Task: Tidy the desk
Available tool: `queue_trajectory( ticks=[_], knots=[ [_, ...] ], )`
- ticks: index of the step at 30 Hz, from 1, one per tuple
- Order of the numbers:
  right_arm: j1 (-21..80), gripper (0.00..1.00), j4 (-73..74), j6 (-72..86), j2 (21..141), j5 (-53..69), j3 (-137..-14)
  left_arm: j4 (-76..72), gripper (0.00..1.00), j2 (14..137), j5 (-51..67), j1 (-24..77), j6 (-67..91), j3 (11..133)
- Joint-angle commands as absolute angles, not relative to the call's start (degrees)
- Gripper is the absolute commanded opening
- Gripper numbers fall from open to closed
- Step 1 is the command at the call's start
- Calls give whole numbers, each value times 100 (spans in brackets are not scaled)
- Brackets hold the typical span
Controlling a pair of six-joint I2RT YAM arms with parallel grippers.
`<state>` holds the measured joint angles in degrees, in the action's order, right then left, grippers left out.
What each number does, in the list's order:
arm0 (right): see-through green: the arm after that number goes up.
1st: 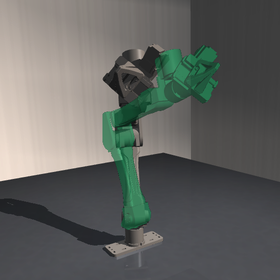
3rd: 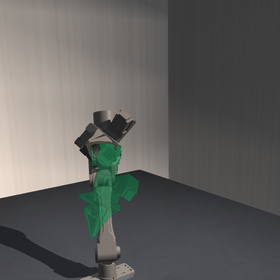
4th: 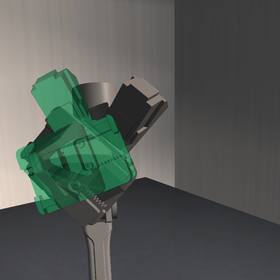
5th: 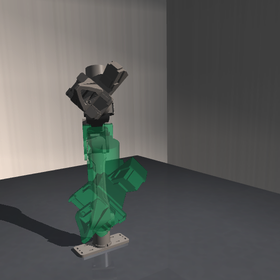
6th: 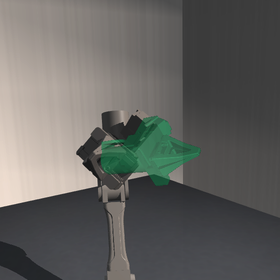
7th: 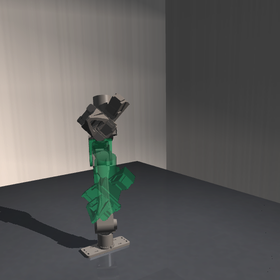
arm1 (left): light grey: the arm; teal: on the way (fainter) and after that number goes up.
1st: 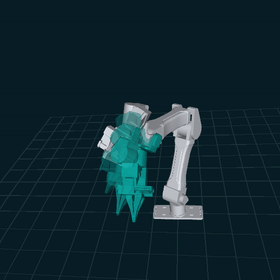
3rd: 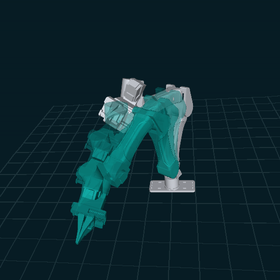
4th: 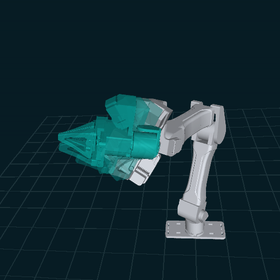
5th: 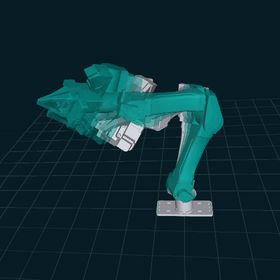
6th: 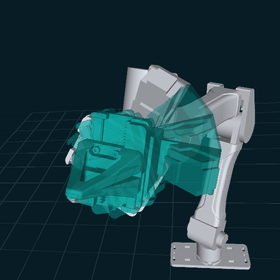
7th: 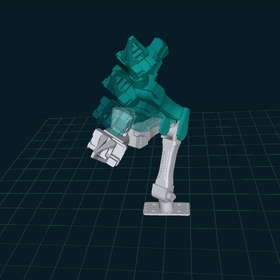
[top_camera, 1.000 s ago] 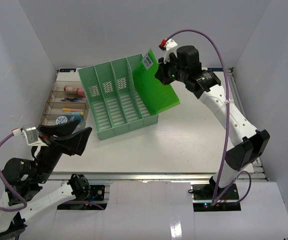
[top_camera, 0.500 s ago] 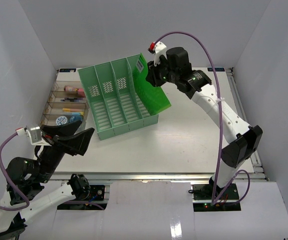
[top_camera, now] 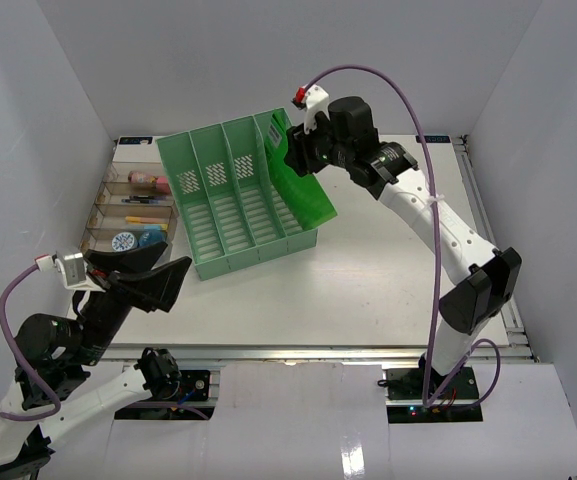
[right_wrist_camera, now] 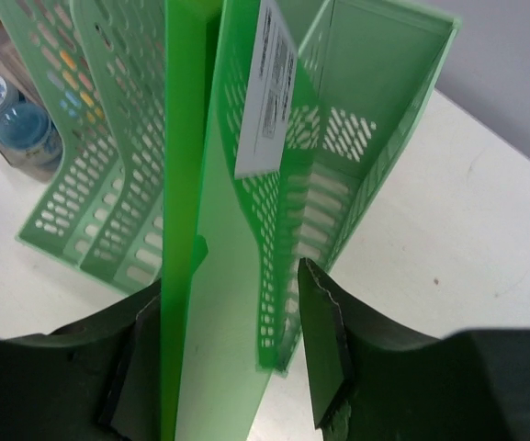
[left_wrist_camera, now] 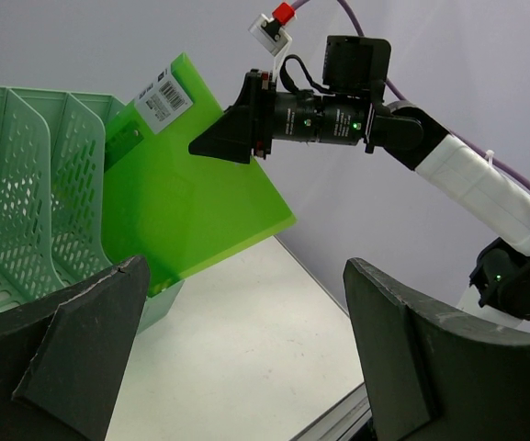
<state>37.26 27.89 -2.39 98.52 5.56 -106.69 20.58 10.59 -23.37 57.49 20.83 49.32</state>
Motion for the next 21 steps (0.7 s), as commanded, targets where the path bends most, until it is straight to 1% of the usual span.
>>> queue_trajectory(
  ticks=[1,8,11,15,18,19,21],
  knots=[
    [3753,52,2137,-316,9092,609,-9513,2082,98,985,-2257,5730,2148,4841],
    [3753,53,1135,-311,8148,644,-7858,2050,98,914,-2246,5739,2247,4693],
    [3753,54,915,-386,7929,589,-7579,2022,98,940,-2232,5739,2276,4667],
    [3753,52,833,-426,7744,490,-7421,2002,98,982,-2195,5730,2294,4680],
    [3753,47,806,-447,7589,440,-7287,1995,98,1015,-2180,5735,2294,4702],
    [3753,43,782,-457,7505,431,-7232,1995,98,1019,-2180,5731,2294,4702],
    [3758,34,761,-461,7413,427,-7144,1982,98,1023,-2176,5734,2294,4703]
  ],
)
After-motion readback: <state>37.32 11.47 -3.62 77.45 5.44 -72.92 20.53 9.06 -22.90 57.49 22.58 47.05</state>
